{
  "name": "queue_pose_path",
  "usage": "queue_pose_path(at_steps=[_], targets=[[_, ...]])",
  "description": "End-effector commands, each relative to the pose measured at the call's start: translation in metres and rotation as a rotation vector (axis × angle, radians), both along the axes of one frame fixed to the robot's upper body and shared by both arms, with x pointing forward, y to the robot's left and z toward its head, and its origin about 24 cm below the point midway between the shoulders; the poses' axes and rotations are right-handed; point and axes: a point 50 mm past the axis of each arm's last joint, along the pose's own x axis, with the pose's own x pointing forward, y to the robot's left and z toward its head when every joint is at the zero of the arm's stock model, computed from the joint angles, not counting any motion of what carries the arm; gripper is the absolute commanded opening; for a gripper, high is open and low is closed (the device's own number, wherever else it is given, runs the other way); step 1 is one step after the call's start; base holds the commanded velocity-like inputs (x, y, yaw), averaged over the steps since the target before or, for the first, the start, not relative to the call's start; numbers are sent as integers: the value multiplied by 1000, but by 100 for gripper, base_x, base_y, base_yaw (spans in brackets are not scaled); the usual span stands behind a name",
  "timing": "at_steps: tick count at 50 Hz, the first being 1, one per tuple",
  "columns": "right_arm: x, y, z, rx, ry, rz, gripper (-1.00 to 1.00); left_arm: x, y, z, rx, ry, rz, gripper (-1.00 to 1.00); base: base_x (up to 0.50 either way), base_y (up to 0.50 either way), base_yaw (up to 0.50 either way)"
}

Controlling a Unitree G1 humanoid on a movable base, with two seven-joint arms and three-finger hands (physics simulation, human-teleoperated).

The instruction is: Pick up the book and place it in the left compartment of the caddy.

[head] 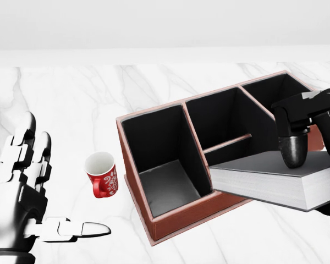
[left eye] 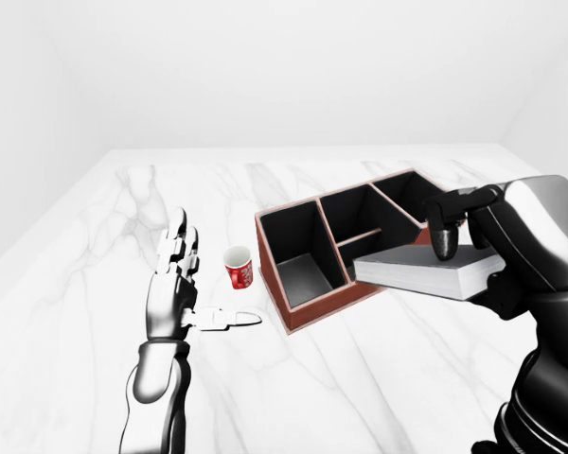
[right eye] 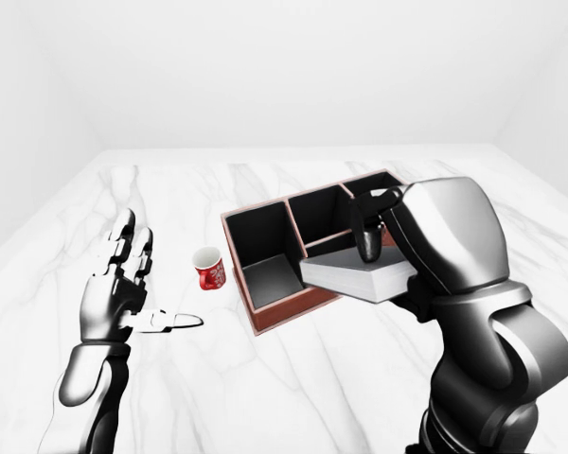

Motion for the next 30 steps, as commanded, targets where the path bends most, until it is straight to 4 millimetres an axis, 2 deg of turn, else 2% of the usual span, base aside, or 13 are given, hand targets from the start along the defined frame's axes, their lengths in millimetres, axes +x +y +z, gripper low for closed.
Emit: queue_pose_path(at_steps=[1,9,12,23,30], targets=[[6,37,20,-38,-108,116,-100,0,0,-2,0,11,-2,100,0,0,0],[30,57,20,-22,-58,165,-100,1,-1,-4,-2,18,-6,100,0,0,0],[40,65,14,-31,-15,175,-100,1,-2,-5,-2,24,-7,100,0,0,0],[52,79,20,-47,-11,208,-100,-1,0,-10,-9,46,-5,100,0,0,0],[68,90,20,-86,21,186,-100,-1,4,-11,-16,49,3,100,0,0,0]])
